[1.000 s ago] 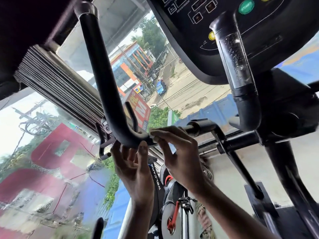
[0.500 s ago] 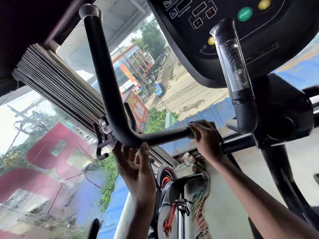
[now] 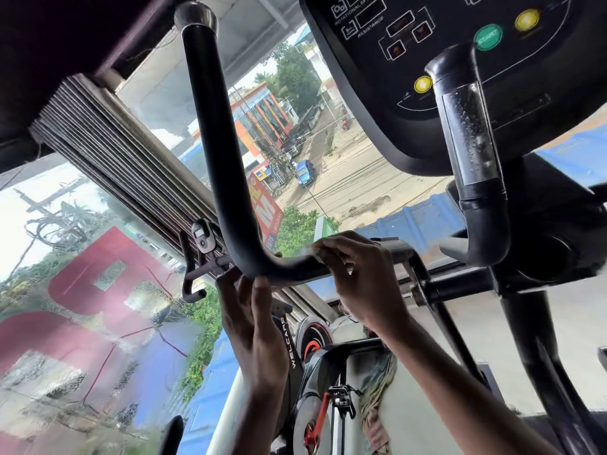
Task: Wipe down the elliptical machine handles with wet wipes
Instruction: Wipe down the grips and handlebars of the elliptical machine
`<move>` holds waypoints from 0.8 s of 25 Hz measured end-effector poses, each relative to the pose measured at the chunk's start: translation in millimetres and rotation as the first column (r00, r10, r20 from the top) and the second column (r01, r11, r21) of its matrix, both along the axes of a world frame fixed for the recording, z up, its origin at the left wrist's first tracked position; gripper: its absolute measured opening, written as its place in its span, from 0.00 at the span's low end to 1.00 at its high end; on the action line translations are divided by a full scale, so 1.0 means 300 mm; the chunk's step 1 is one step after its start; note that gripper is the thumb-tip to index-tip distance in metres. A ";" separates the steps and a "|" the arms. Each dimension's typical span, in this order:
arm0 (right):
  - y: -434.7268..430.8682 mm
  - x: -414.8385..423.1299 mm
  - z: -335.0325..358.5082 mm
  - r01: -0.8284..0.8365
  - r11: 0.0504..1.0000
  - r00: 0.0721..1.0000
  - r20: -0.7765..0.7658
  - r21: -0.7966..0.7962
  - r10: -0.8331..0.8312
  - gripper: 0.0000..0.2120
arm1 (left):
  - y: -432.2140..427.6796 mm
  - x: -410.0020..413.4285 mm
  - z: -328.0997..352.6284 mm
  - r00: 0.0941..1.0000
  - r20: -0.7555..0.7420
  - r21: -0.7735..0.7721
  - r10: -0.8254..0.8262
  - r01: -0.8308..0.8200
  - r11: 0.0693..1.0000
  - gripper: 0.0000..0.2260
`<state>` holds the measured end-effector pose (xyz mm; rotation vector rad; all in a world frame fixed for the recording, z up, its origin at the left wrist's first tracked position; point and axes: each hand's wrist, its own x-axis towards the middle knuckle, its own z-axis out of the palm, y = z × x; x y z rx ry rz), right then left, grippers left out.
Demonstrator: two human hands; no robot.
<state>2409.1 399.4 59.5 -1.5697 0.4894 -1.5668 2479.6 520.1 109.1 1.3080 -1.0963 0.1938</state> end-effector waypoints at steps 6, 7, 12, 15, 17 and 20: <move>0.062 0.004 0.001 0.164 0.962 0.986 0.036 -0.216 -0.160 0.09 | 0.013 0.011 0.033 0.997 0.068 0.018 0.046 -0.047 0.999 0.04; 0.037 0.004 -0.015 0.203 0.960 0.978 -0.007 -0.192 -0.208 0.08 | 0.015 0.008 0.034 0.994 0.090 0.020 0.061 -0.063 0.998 0.04; 0.109 -0.023 0.094 0.019 0.988 0.998 0.065 -0.154 -0.009 0.07 | 0.017 0.006 0.039 0.999 0.044 -0.044 0.025 -0.023 0.999 0.10; 0.126 -0.027 0.076 0.091 0.977 0.995 0.062 -0.194 -0.081 0.07 | 0.022 0.009 0.036 0.998 0.053 -0.042 0.017 -0.015 0.999 0.13; 0.109 -0.031 0.066 0.135 0.970 0.991 0.025 -0.201 -0.132 0.06 | 0.033 0.018 0.037 0.999 0.029 -0.029 0.030 -0.029 0.999 0.15; 0.123 -0.053 0.142 -0.077 0.996 0.996 0.035 -0.042 0.078 0.06 | 0.046 0.027 0.033 0.999 -0.024 0.016 0.041 -0.040 0.999 0.17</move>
